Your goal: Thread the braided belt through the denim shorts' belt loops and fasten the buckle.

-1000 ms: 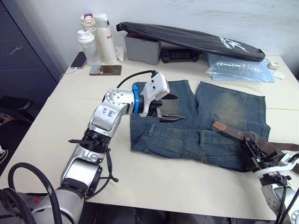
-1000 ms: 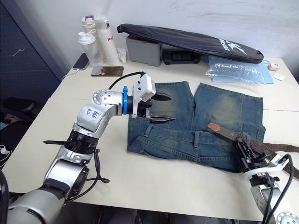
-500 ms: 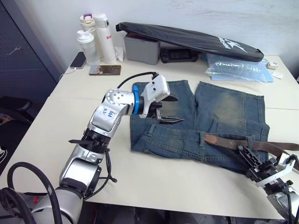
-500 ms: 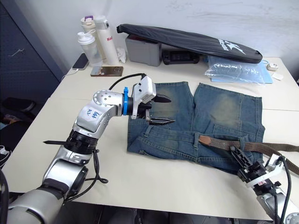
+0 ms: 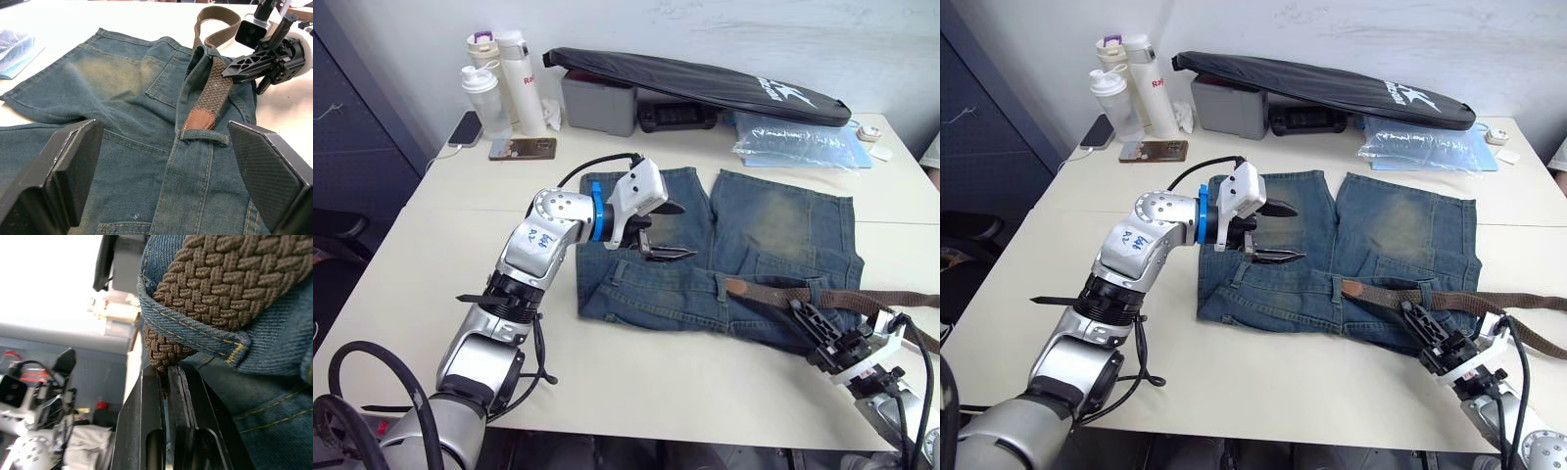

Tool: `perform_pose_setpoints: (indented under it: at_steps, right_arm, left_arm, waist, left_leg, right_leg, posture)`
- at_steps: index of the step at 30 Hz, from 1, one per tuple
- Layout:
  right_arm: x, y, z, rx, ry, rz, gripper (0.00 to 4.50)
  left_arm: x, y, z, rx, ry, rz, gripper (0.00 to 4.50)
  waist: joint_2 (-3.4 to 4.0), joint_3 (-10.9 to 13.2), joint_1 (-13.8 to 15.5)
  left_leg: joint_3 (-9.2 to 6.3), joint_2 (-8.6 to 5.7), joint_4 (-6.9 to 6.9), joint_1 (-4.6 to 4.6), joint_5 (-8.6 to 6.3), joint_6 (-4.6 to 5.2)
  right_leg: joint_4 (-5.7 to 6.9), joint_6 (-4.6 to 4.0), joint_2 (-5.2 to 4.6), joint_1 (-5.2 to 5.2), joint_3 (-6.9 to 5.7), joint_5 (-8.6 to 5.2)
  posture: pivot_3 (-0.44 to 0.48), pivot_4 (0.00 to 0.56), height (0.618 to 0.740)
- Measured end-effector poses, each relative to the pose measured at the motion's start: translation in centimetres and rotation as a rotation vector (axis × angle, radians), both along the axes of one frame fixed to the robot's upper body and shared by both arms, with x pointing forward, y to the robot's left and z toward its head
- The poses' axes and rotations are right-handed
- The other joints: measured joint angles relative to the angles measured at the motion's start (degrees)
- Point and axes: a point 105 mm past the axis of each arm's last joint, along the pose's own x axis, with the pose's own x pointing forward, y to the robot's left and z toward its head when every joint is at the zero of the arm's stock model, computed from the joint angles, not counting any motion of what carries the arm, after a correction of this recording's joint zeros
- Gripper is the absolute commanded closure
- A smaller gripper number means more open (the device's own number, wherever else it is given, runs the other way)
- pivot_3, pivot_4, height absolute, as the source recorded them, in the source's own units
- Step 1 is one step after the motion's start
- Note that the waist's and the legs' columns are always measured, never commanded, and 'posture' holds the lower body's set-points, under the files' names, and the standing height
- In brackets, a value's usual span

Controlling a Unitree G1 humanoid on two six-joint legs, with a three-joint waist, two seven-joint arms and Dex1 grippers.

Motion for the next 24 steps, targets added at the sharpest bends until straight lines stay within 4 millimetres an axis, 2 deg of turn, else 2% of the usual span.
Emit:
perform_pose_setpoints:
  at_steps: [11, 20, 24]
  right_arm:
    - [0.1, -0.1, 1.0, 0.053, -0.062, 0.075, 4.46]
    - [-1.1, -0.6, 0.7, 0.091, -0.052, 0.064, 4.46]
    - [-1.7, -1.3, 1.4, 0.144, -0.083, 0.065, 4.46]
  left_arm:
    - [-0.1, 0.1, 0.0, 0.004, 0.004, 0.000, 0.00]
    - [-0.4, 0.2, 0.0, 0.010, -0.001, 0.003, 0.00]
    - [-0.4, 0.2, 0.0, 0.011, 0.000, 0.004, 0.00]
  waist:
    - [0.04, 0.0, 0.6]
    - [0.05, 0.0, 0.6]
    - [0.05, 0.0, 0.6]
  left_leg:
    - [0.07, 0.01, 0.14, -0.02, -0.02, -0.04]
    - [0.07, 0.00, 0.15, -0.05, -0.04, -0.04]
    - [0.07, 0.00, 0.15, -0.06, -0.04, -0.04]
  right_leg:
    - [0.01, 0.00, 0.01, 0.00, 0.07, 0.00]
    - [0.00, 0.00, 0.00, 0.00, 0.07, 0.00]
    - [0.00, 0.00, 0.00, 0.00, 0.07, 0.00]
  posture:
    - [0.000, 0.150, 0.740]
    - [0.000, 0.150, 0.740]
    - [0.000, 0.150, 0.740]
